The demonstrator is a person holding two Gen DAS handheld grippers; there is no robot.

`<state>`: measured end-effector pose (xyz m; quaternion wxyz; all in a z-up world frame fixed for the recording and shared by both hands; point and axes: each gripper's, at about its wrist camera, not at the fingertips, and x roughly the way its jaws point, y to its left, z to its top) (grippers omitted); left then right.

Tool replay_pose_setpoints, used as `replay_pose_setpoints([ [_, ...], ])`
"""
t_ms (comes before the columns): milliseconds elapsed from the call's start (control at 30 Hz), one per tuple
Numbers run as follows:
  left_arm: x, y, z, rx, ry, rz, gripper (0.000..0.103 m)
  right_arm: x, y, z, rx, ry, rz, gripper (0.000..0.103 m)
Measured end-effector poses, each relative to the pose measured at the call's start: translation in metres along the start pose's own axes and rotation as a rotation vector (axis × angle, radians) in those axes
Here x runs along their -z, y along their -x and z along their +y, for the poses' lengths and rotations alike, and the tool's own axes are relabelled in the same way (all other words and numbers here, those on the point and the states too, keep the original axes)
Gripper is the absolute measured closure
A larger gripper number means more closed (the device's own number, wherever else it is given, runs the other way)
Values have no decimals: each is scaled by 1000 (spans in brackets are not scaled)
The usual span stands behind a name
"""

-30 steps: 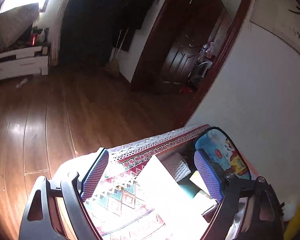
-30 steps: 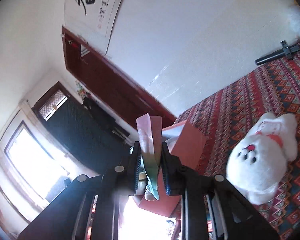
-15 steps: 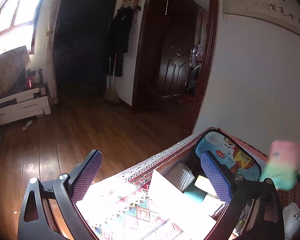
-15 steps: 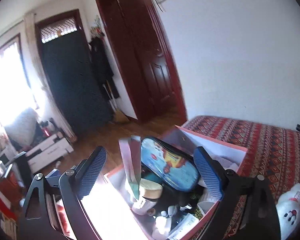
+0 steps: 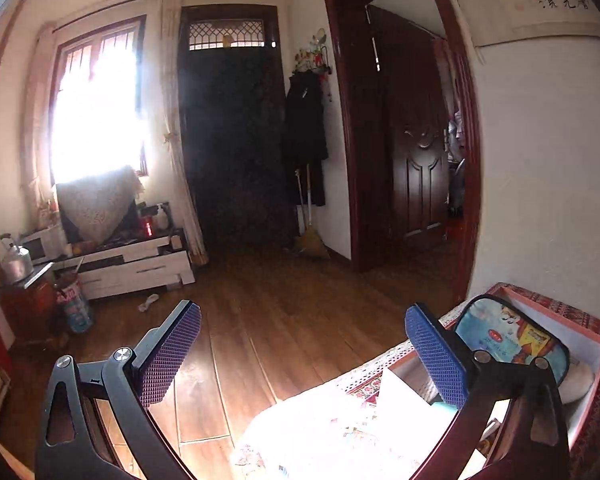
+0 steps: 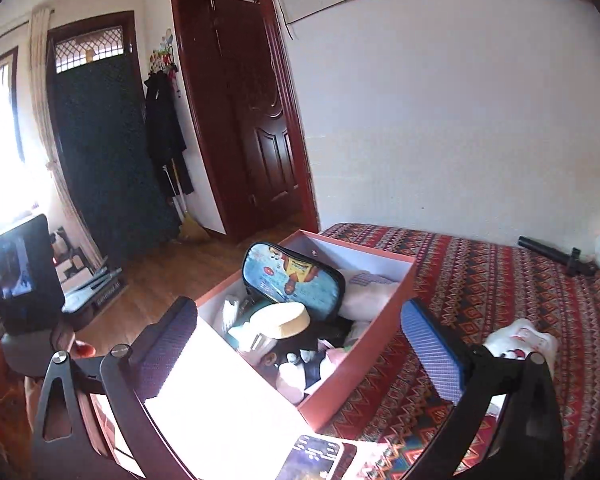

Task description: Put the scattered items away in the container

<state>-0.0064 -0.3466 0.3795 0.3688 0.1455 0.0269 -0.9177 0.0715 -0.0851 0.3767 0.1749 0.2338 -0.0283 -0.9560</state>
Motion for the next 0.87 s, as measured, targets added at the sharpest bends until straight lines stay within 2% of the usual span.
replay_pose_setpoints([
  [67,3,17,8,89,-10,30,0,5,21,6,28,24,1,1],
  [167,10,39,15,184,-42,82,0,7,47,14,40,14,5,1],
  [300,18,76,25,236,-60,69,0,14,76,15,64,-23,15,1],
  [433,27,95,27,353,-83,125,0,22,92,20,95,-26,51,1],
  [567,22,104,29,334,-93,118,0,24,101,31,98,7,65,1],
  [733,24,104,38,448,-26,155,0,27,106,41,93,15,66,1],
  [867,22,106,45,438,2,161,0,29,109,47,88,17,70,1],
])
